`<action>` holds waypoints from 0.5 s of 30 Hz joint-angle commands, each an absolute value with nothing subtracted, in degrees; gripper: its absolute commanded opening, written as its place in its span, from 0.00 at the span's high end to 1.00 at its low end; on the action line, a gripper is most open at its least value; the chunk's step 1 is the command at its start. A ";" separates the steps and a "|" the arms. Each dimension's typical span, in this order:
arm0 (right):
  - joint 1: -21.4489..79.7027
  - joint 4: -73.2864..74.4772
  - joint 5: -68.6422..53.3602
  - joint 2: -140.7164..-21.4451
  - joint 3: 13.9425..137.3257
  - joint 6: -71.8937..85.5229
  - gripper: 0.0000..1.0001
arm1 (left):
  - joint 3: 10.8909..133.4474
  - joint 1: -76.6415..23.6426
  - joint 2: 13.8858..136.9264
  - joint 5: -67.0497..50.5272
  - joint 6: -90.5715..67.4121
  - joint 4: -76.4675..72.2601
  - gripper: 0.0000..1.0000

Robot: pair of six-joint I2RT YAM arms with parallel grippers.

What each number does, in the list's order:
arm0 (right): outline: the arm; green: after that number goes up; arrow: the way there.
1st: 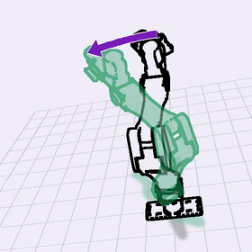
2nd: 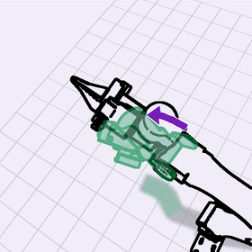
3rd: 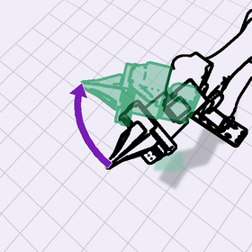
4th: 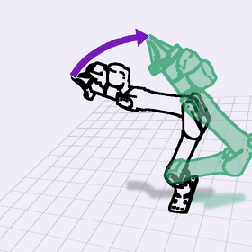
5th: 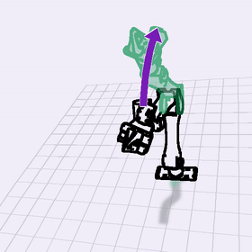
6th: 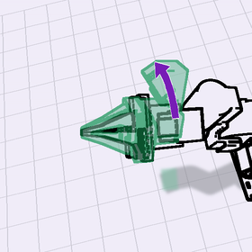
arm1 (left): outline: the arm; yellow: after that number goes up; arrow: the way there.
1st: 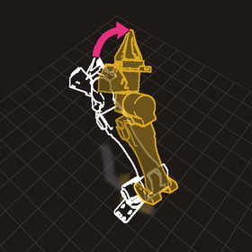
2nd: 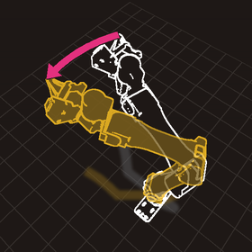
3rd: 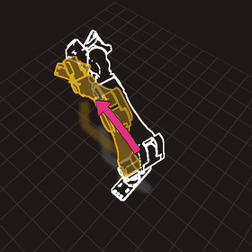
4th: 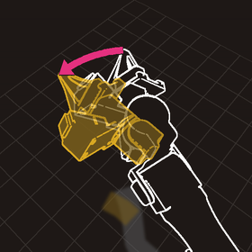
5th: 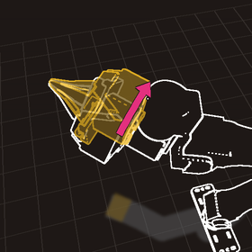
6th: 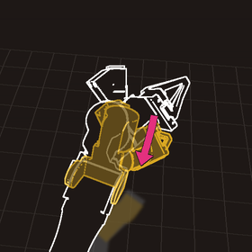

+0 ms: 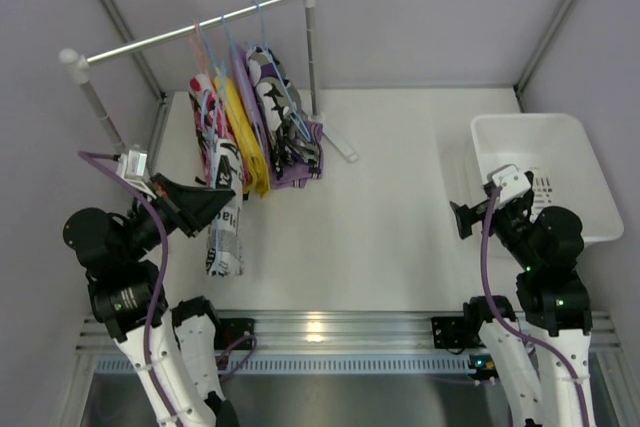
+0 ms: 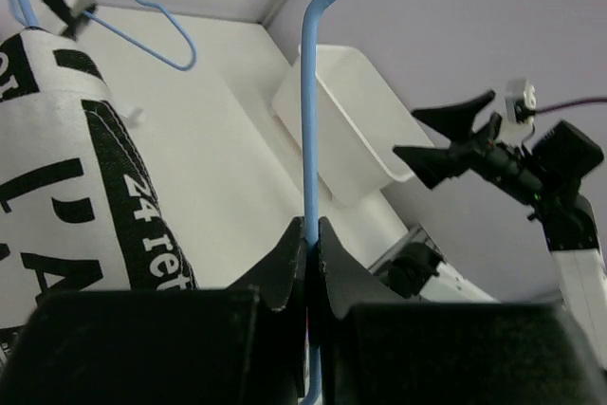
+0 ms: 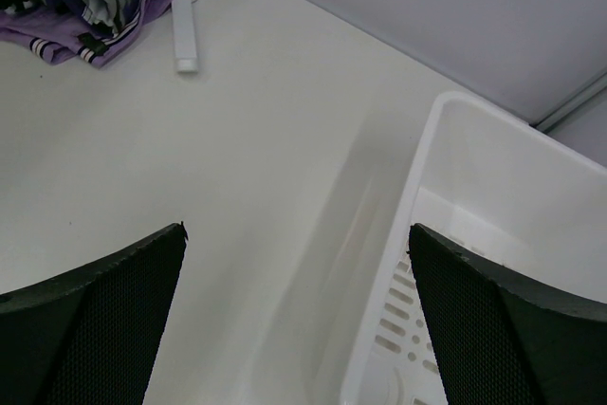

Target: Remove the trousers from the hanger

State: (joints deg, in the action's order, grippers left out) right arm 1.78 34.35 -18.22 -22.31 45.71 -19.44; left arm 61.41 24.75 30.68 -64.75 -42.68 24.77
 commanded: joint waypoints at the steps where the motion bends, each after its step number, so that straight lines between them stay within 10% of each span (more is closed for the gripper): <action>1: 1.41 33.40 -19.42 -21.27 45.18 -18.90 0.01 | 63.72 24.96 29.26 -79.68 -38.68 23.01 1.00; 15: 1.41 33.66 -18.28 -17.75 43.24 -15.82 0.01 | 65.30 22.24 30.68 -95.89 -28.56 50.10 1.00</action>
